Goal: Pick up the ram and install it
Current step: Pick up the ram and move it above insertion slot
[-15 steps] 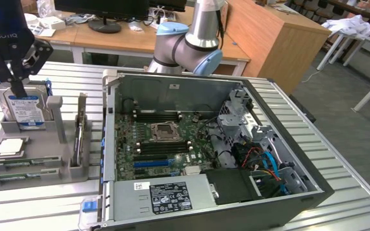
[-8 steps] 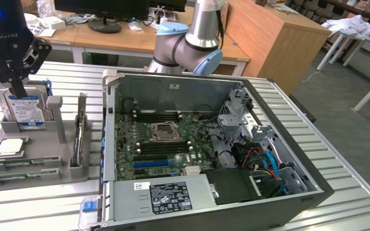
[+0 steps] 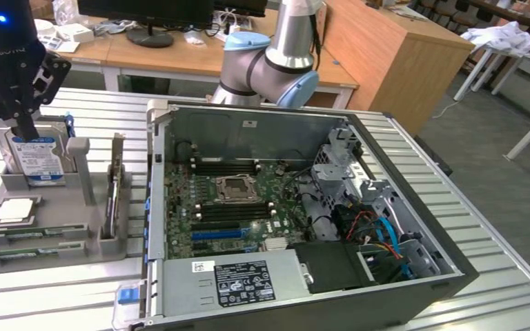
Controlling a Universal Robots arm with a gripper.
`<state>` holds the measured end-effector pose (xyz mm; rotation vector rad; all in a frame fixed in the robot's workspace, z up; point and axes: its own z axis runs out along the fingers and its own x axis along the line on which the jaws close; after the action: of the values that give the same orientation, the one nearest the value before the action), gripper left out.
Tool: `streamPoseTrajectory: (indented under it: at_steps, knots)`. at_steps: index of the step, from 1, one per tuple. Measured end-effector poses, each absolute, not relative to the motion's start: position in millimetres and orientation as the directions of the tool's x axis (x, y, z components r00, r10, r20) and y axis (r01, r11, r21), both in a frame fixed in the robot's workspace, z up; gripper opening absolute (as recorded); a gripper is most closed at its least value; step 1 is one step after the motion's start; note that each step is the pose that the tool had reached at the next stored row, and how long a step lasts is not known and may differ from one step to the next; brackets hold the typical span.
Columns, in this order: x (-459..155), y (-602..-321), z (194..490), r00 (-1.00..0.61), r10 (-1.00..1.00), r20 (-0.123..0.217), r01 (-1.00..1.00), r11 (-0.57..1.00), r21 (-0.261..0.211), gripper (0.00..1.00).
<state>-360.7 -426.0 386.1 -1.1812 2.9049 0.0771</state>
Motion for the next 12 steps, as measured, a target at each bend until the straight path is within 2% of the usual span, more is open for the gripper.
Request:
streamPoseTrajectory:
  at_steps: [12]
  knots:
    - [-360.7,-426.0,385.5,-0.549,-0.835,-0.023,-0.835,0.548,0.044,0.11]
